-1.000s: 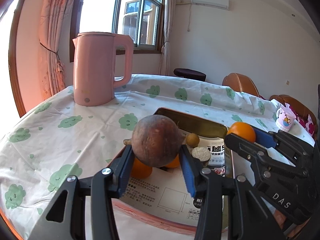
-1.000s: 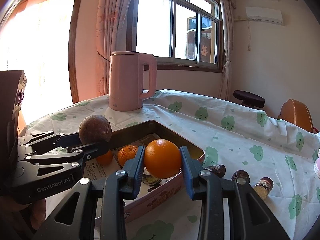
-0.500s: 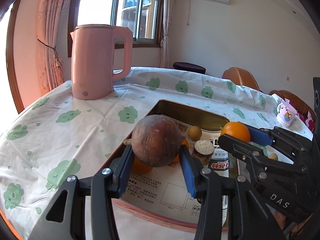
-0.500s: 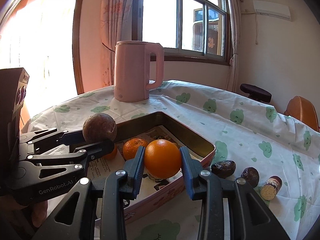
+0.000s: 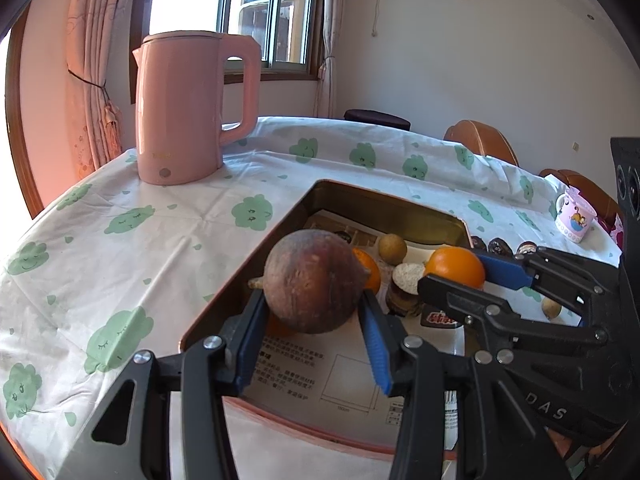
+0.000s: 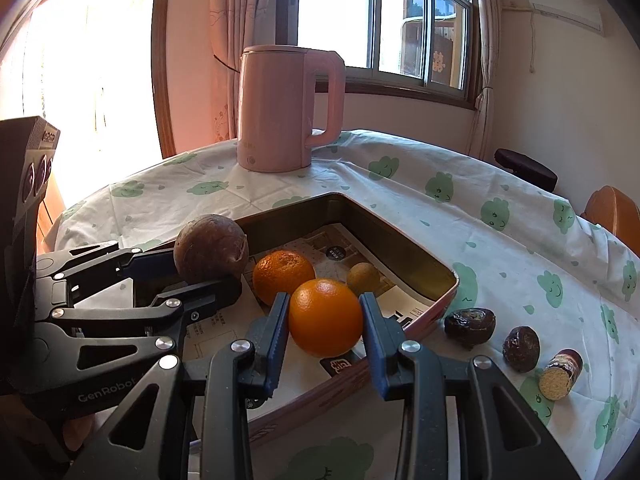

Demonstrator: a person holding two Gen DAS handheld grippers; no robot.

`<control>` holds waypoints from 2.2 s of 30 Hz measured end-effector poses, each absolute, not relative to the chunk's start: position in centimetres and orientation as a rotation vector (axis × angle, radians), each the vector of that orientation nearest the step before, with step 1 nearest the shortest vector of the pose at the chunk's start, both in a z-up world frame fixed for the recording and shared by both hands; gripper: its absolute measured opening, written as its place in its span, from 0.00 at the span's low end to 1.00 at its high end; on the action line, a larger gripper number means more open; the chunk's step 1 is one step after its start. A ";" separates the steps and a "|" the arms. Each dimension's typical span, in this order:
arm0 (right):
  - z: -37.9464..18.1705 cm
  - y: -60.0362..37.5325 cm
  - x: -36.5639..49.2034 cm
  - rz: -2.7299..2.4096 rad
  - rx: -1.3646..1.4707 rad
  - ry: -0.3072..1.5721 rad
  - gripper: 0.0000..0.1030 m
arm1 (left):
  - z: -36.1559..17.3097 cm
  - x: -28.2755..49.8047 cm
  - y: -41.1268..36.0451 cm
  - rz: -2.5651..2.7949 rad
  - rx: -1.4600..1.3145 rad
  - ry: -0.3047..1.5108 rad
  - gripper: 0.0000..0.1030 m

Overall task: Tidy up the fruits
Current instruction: 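Lower both tools into the tin and open them to release the fruits, then move both open tools from the tin back toward the remaining items, then grasp the dark brown round snack with the right tool while the left tool grasps a small yellow fruit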

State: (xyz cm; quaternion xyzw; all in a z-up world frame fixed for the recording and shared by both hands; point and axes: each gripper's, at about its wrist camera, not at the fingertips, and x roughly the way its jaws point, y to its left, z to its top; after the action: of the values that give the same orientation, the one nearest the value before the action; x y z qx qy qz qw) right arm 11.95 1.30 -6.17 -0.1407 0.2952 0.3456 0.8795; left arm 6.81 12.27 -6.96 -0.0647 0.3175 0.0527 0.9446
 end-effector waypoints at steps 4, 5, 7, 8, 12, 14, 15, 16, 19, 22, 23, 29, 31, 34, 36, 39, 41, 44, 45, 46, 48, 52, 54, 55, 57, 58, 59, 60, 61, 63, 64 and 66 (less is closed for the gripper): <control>-6.2 1.3 12.2 0.719 -0.288 0.627 0.37 | -7.0 6.9 12.2 0.117 -0.125 0.649 0.46; -6.2 1.3 12.2 0.717 -0.287 0.628 0.38 | -7.0 6.9 12.3 0.120 -0.126 0.649 0.46; -6.3 1.2 12.3 0.704 -0.282 0.632 0.43 | -6.9 6.8 12.3 0.123 -0.129 0.644 0.48; -6.2 1.0 12.4 0.702 -0.275 0.632 0.46 | -6.9 6.7 12.4 0.125 -0.129 0.640 0.48; -5.7 0.4 12.0 0.683 -0.253 0.592 0.51 | -6.3 6.2 12.4 0.147 -0.127 0.602 0.65; -5.3 -0.3 11.5 0.675 -0.234 0.561 0.55 | -5.8 5.7 12.3 0.153 -0.123 0.574 0.78; -5.2 -0.8 11.3 0.663 -0.236 0.550 0.56 | -5.5 5.5 12.2 0.155 -0.121 0.560 0.85; -5.0 -1.4 11.1 0.647 -0.242 0.538 0.56 | -5.3 5.4 12.1 0.156 -0.119 0.548 0.89; -4.7 -3.9 10.7 0.598 -0.253 0.519 0.56 | -4.8 5.2 11.4 0.139 -0.115 0.532 0.90; -4.5 -7.9 10.9 0.522 -0.228 0.536 0.56 | -4.7 5.3 10.4 0.118 -0.115 0.529 0.90; -4.6 -9.3 11.2 0.493 -0.215 0.550 0.56 | -4.8 5.3 10.1 0.110 -0.114 0.531 0.90; -5.1 -14.9 12.3 0.387 -0.172 0.629 0.56 | -4.9 5.5 7.4 0.065 -0.084 0.536 0.90; -5.3 -15.0 12.3 0.384 -0.182 0.639 0.56 | -4.9 5.5 6.5 0.058 -0.063 0.535 0.90; -5.2 -14.3 12.1 0.407 -0.190 0.631 0.56 | -5.0 5.6 5.8 0.052 -0.051 0.538 0.90; -5.3 -13.5 12.1 0.422 -0.213 0.626 0.56 | -5.1 5.8 5.5 0.050 -0.042 0.538 0.90; -5.4 -12.5 12.4 0.437 -0.241 0.623 0.56 | -4.9 6.2 5.6 0.058 -0.041 0.538 0.90; -5.2 -11.9 12.8 0.449 -0.250 0.612 0.56 | -4.7 6.4 5.9 0.059 -0.053 0.530 0.91; -4.9 -10.4 13.8 0.483 -0.267 0.607 0.56 | -4.1 6.7 6.4 0.086 -0.043 0.509 0.92; -4.9 -9.7 14.1 0.490 -0.283 0.603 0.56 | -3.9 6.9 6.7 0.095 -0.040 0.500 0.94; -4.9 -9.0 14.4 0.497 -0.308 0.597 0.56 | -3.6 7.1 7.0 0.106 -0.037 0.492 0.97; -5.1 -7.4 15.1 0.518 -0.358 0.595 0.56 | -3.2 7.7 7.8 0.132 -0.035 0.488 0.97; -6.2 -5.3 17.1 0.564 -0.385 0.664 0.56 | -2.7 8.3 9.1 0.147 -0.048 0.485 0.97; -7.0 -4.6 18.0 0.566 -0.401 0.695 0.54 | -2.5 8.3 9.3 0.145 -0.045 0.480 0.97; -7.3 -4.4 18.4 0.562 -0.410 0.701 0.52 | -2.6 8.2 9.3 0.144 -0.043 0.479 0.97; -7.8 -4.1 19.2 0.577 -0.411 0.731 0.51 | -2.7 8.3 9.2 0.140 -0.038 0.482 0.97; -8.1 -3.9 19.6 0.586 -0.411 0.756 0.48 | -2.8 8.3 9.1 0.138 -0.037 0.485 0.97; -8.3 -3.8 19.8 0.583 -0.414 0.767 0.44 | -2.9 8.4 9.0 0.136 -0.037 0.489 0.97; -8.3 -3.7 19.9 0.585 -0.414 0.766 0.43 | -2.9 8.4 8.9 0.133 -0.038 0.492 0.97; -8.3 -3.7 20.0 0.588 -0.414 0.768 0.43 | -2.9 8.4 8.8 0.128 -0.039 0.493 0.97; -8.1 -4.0 19.8 0.580 -0.403 0.759 0.43 | -2.6 8.2 8.3 0.121 -0.036 0.489 0.97; -7.7 -4.3 19.4 0.561 -0.391 0.733 0.42 | -2.5 8.1 8.0 0.116 -0.034 0.484 0.97; -6.4 -5.7 18.5 0.558 -0.323 0.690 0.42 | -2.2 8.0 7.1 0.094 -0.026 0.479 0.97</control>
State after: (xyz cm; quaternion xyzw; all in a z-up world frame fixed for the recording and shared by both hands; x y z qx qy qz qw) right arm 18.46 -5.69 -6.41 -0.1556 0.3322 0.2690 0.8906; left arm 7.98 7.10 -2.17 -0.0126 0.2371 0.0466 0.9703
